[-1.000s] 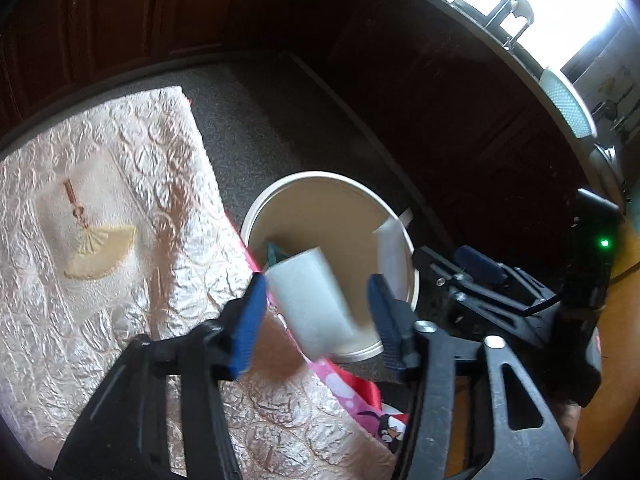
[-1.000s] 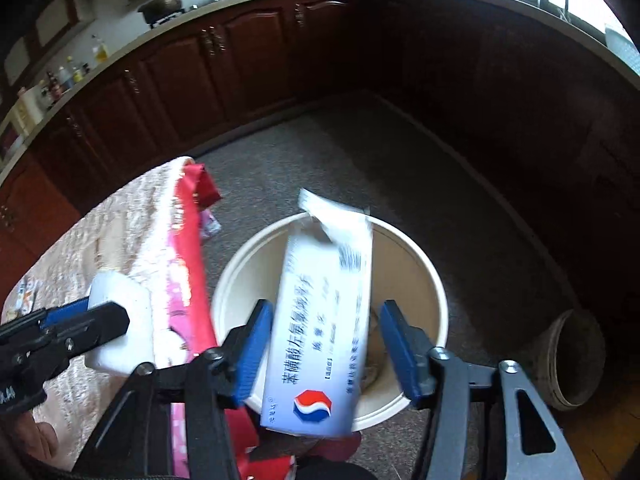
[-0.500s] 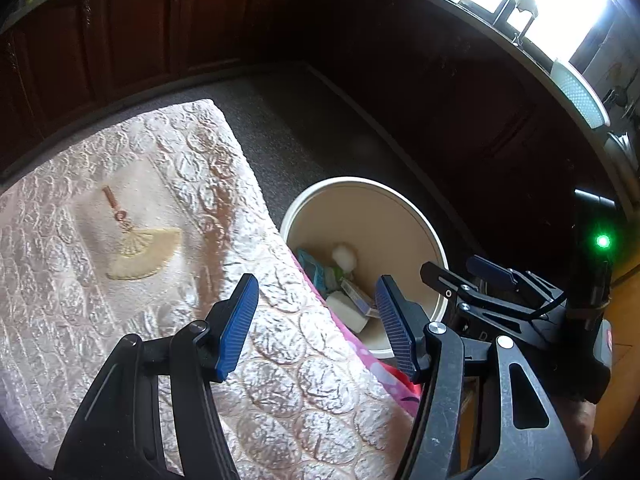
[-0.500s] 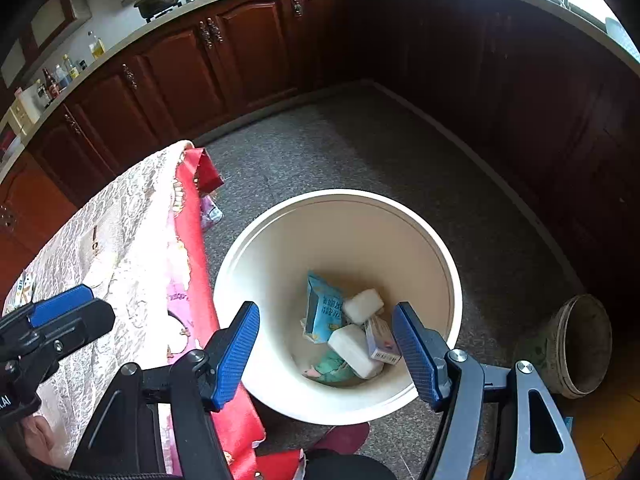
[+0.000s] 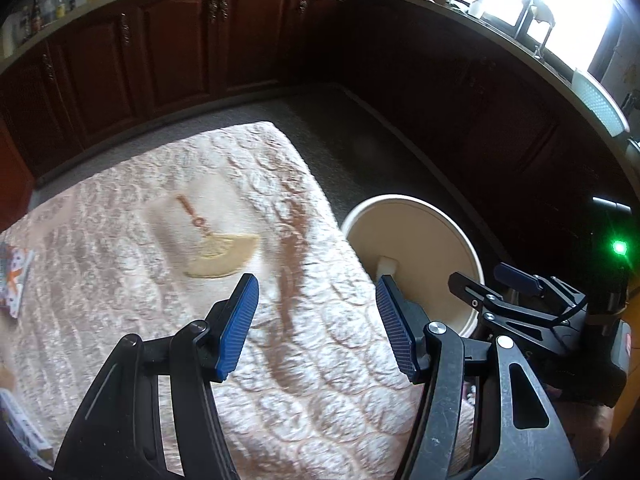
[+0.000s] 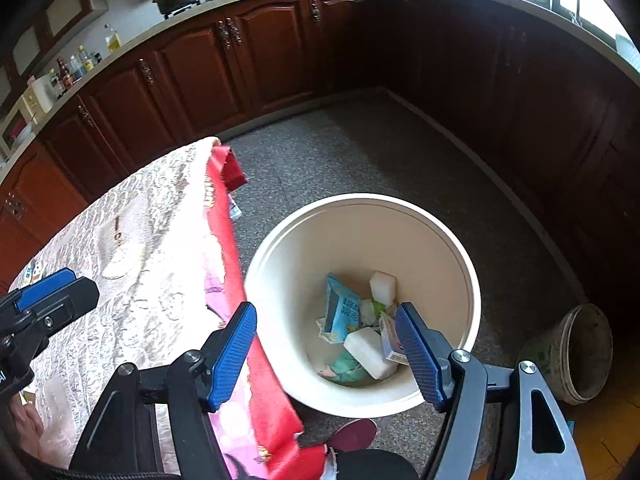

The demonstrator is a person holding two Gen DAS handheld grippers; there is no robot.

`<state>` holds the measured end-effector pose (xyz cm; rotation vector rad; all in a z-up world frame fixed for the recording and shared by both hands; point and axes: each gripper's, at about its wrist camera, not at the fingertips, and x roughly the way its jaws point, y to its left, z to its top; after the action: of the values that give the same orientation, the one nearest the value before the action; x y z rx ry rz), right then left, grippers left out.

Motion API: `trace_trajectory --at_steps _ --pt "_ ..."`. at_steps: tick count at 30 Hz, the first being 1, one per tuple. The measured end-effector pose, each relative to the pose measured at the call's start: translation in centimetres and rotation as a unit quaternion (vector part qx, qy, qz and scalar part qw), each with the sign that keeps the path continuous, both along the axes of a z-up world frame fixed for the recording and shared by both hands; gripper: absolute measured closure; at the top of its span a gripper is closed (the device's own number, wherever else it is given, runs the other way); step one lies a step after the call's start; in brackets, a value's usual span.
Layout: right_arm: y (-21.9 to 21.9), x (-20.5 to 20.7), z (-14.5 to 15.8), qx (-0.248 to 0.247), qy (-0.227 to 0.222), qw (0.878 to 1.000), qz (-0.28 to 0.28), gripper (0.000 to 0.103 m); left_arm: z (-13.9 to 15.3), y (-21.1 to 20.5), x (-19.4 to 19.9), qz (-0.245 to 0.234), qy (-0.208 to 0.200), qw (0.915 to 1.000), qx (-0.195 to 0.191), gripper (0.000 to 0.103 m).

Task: Collect trash
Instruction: 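Move both open tools back over the remaining trash on the table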

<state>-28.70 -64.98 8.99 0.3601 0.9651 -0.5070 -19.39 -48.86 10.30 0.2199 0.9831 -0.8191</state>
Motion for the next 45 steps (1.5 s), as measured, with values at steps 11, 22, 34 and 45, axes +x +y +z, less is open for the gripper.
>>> trace_trajectory --at_steps 11,22,34,45 --pt "3.1 1.5 1.4 -0.005 -0.012 1.000 0.024 0.031 1.9 5.0 0.8 0.043 -0.031 0.9986 0.005 0.043" --pt "8.4 4.3 2.3 -0.005 -0.022 0.997 0.078 0.031 3.2 11.7 1.8 0.108 -0.055 0.9923 0.024 0.043" --pt "16.8 7.9 2.2 -0.004 -0.021 0.986 0.165 0.030 3.5 19.5 3.1 0.183 -0.070 0.9797 0.040 0.043" --pt "23.4 10.5 1.7 0.004 -0.016 0.972 0.234 0.027 3.0 25.6 4.0 0.236 -0.057 0.9691 0.042 0.043"
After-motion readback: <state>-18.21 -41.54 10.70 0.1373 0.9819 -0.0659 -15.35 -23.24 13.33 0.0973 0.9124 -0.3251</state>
